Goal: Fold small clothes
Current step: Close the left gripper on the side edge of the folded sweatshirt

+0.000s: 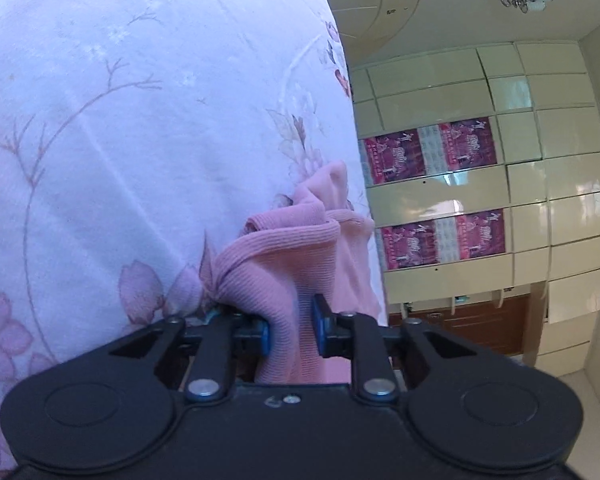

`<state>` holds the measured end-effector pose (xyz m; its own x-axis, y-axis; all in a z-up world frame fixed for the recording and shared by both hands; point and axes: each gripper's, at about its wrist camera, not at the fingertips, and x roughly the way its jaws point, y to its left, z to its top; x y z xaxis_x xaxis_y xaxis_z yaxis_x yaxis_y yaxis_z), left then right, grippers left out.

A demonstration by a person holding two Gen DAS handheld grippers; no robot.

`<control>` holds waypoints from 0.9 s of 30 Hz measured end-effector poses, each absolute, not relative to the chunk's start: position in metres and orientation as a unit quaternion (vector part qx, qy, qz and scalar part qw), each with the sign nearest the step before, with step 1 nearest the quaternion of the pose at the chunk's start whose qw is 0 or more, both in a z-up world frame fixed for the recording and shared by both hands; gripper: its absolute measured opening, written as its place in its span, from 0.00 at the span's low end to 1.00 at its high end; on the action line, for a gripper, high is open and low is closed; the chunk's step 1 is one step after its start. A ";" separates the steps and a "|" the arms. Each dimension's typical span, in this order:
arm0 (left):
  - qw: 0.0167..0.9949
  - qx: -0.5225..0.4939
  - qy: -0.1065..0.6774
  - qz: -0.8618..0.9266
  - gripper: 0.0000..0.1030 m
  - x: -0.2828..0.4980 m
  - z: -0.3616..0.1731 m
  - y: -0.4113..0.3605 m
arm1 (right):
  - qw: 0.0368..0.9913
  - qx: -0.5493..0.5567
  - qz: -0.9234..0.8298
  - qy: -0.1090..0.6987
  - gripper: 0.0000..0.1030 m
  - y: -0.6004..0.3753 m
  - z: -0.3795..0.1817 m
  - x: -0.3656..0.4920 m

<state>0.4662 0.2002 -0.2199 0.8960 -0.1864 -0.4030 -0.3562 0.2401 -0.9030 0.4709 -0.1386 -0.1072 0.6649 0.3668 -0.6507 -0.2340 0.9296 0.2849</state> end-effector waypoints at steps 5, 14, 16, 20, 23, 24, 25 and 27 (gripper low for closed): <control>0.760 -0.614 0.205 0.061 0.32 0.437 -0.217 0.185 | 0.904 0.105 0.177 0.374 0.23 -0.130 -0.117 0.482; 0.743 -0.634 0.192 0.098 0.51 0.453 -0.208 0.185 | 0.903 0.118 0.180 0.372 0.23 -0.144 -0.114 0.472; 0.731 -0.649 0.183 0.104 0.66 0.457 -0.206 0.187 | 0.903 0.121 0.178 0.371 0.23 -0.150 -0.112 0.470; 0.738 -0.636 0.187 0.129 0.56 0.467 -0.202 0.187 | 0.904 0.127 0.175 0.367 0.23 -0.156 -0.108 0.471; 0.728 -0.647 0.192 0.120 0.06 0.469 -0.209 0.198 | 0.905 0.126 0.176 0.367 0.23 -0.155 -0.106 0.474; 0.745 -0.635 0.176 0.106 0.06 0.464 -0.203 0.201 | 0.905 0.121 0.176 0.368 0.23 -0.153 -0.106 0.477; 0.763 -0.617 0.171 0.095 0.06 0.462 -0.196 0.201 | 0.905 0.117 0.177 0.368 0.23 -0.152 -0.106 0.479; 0.784 -0.590 0.175 0.079 0.06 0.458 -0.191 0.198 | 0.907 0.116 0.185 0.361 0.23 -0.148 -0.105 0.484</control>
<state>0.4581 0.1979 -0.1911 0.9264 -0.0834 -0.3673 -0.3299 0.2906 -0.8982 0.4835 -0.1483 -0.1054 0.6707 0.4197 -0.6116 -0.2520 0.9044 0.3444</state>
